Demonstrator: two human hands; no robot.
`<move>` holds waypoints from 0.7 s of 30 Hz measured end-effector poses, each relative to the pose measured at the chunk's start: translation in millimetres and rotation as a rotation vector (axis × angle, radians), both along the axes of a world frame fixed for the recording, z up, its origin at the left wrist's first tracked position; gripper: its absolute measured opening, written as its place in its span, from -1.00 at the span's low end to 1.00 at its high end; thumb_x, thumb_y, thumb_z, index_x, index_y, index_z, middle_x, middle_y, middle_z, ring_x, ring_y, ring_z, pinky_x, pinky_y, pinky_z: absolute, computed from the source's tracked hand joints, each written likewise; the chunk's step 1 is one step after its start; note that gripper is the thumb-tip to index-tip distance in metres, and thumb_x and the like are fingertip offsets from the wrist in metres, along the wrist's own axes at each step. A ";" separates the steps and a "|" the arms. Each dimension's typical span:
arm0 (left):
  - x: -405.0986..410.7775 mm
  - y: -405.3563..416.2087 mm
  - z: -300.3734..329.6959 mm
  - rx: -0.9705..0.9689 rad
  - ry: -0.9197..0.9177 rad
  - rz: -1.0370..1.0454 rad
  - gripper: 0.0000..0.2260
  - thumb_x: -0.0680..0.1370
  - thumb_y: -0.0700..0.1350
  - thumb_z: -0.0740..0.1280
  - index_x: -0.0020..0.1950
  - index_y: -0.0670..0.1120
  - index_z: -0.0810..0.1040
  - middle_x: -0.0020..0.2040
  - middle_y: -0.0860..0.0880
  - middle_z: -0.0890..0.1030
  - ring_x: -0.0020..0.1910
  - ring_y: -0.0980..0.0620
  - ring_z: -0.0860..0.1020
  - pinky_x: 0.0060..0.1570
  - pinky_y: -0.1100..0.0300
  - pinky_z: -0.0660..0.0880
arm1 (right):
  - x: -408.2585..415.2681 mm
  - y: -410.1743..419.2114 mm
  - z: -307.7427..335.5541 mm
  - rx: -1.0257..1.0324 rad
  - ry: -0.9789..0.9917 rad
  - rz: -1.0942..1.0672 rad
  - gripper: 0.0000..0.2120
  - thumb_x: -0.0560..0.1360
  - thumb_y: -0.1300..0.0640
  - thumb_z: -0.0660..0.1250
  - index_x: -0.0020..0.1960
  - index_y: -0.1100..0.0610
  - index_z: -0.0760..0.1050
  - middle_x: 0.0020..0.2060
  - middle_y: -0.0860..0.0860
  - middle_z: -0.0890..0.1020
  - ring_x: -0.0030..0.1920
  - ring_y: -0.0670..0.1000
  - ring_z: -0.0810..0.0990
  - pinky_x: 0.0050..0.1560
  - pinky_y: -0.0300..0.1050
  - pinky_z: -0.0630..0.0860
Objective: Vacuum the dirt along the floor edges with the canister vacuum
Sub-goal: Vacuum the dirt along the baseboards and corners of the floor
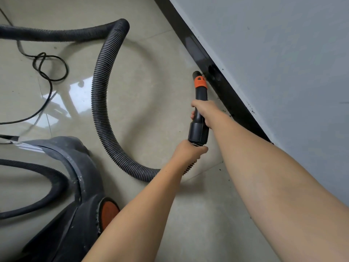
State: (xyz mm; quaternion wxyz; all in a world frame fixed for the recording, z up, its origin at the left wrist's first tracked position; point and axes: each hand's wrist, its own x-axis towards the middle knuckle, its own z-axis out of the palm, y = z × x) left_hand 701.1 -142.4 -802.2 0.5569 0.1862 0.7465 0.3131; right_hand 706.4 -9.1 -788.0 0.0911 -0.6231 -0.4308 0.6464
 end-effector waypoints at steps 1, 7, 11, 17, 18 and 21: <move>-2.5 1.8 1.0 -0.002 0.005 -0.013 -0.87 0.42 -0.11 0.37 -0.08 -0.08 0.49 -0.31 -0.04 0.54 -0.37 0.04 0.48 -0.26 0.21 0.45 | -1.6 1.4 0.4 -0.002 0.002 -0.006 -0.84 0.46 0.27 0.28 0.02 0.23 0.39 -0.41 0.08 0.49 -0.48 0.02 0.48 -0.37 -0.17 0.50; -4.3 -2.8 3.9 -0.060 0.033 -0.111 -0.90 0.43 -0.11 0.36 -0.14 -0.06 0.45 -0.34 -0.02 0.54 -0.40 0.04 0.47 -0.33 0.24 0.43 | 7.3 -5.9 -0.4 -0.005 -0.010 -0.081 -0.84 0.45 0.28 0.27 0.02 0.25 0.38 -0.40 0.09 0.48 -0.49 0.02 0.46 -0.42 -0.19 0.46; 2.8 -10.9 3.7 -0.073 0.026 -0.135 -0.90 0.43 -0.11 0.36 -0.12 -0.08 0.47 -0.36 -0.02 0.53 -0.41 0.04 0.47 -0.32 0.25 0.43 | 16.1 -15.1 -0.9 0.008 -0.016 -0.114 -0.84 0.44 0.27 0.27 0.02 0.24 0.39 -0.42 0.09 0.47 -0.50 0.02 0.45 -0.43 -0.19 0.45; 17.9 -34.1 2.1 -0.112 0.038 -0.185 -0.84 0.43 -0.09 0.36 -0.04 -0.10 0.48 -0.34 -0.01 0.55 -0.39 0.03 0.49 -0.35 0.26 0.44 | 38.2 -42.5 -0.3 0.018 -0.040 -0.144 -0.85 0.45 0.27 0.27 0.01 0.21 0.37 -0.40 0.08 0.48 -0.49 0.01 0.46 -0.41 -0.19 0.46; 21.5 -37.9 1.8 -0.114 0.029 -0.189 -0.81 0.42 -0.09 0.36 -0.01 -0.10 0.49 -0.34 -0.02 0.55 -0.37 0.01 0.50 -0.31 0.23 0.46 | 42.9 -46.9 0.3 0.018 -0.045 -0.150 -0.85 0.46 0.27 0.27 0.01 0.21 0.37 -0.39 0.08 0.48 -0.48 0.01 0.46 -0.41 -0.19 0.46; 33.5 -48.8 4.9 -0.126 0.022 -0.217 -0.81 0.42 -0.08 0.36 -0.02 -0.10 0.48 -0.33 -0.02 0.56 -0.33 -0.01 0.51 -0.22 0.18 0.49 | 57.0 -58.4 2.0 0.016 -0.052 -0.177 -0.84 0.45 0.27 0.27 0.02 0.21 0.37 -0.40 0.08 0.48 -0.49 0.01 0.46 -0.41 -0.17 0.47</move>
